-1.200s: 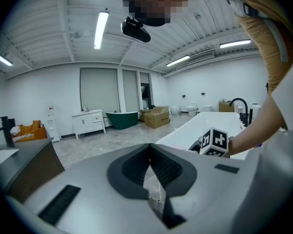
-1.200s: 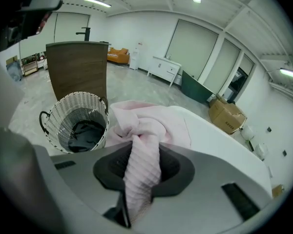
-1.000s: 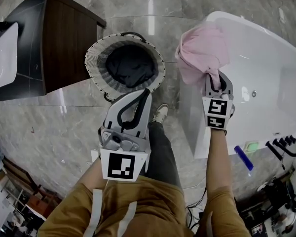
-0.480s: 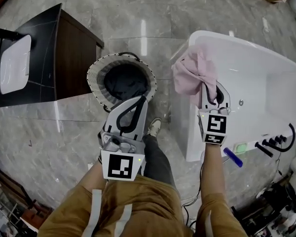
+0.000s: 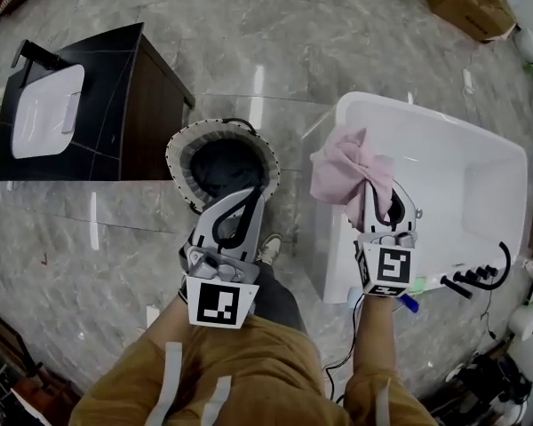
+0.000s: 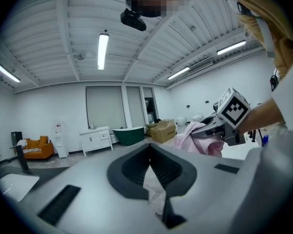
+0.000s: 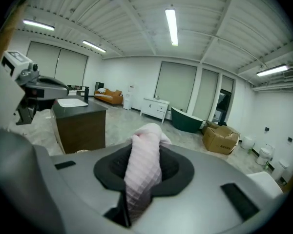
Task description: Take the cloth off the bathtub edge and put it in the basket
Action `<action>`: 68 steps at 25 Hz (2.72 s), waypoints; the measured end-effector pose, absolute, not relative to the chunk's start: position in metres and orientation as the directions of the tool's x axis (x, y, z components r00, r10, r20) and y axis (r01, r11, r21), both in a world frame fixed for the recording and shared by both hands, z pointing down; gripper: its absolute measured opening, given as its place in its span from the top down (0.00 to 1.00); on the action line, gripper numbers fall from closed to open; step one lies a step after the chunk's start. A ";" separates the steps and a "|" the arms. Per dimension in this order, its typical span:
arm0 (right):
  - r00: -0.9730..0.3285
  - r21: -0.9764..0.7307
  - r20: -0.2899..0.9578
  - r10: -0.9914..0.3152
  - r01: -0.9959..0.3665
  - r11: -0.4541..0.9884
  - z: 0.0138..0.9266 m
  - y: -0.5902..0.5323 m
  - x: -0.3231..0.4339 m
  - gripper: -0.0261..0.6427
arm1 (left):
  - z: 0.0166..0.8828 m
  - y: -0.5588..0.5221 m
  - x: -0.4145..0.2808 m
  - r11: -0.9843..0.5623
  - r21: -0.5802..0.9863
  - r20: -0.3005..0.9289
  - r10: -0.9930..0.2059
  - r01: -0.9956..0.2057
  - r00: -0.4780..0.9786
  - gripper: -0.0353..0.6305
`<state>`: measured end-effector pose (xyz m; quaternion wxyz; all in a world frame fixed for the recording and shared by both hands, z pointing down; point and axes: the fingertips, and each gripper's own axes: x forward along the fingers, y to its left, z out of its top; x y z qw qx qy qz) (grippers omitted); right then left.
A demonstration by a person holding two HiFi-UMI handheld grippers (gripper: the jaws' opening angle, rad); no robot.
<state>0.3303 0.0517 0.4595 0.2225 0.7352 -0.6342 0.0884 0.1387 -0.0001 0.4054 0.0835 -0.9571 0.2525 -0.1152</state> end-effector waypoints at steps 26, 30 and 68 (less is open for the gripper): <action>-0.025 0.180 0.067 -0.997 -0.983 0.037 0.222 0.036 0.225 0.83 | 0.340 -0.021 0.035 -0.728 -0.250 0.101 -0.675 -0.638 0.731 0.94; -0.112 0.173 0.008 -0.994 -0.979 0.111 0.195 0.032 0.200 0.83 | 0.329 -0.024 0.018 -0.689 -0.266 0.087 -0.714 -0.675 0.694 0.94; -0.432 0.161 -0.072 -0.899 -0.895 0.416 0.148 -0.004 0.051 0.83 | 0.284 -0.054 -0.100 -0.540 -0.284 -0.007 -0.825 -0.793 0.564 0.94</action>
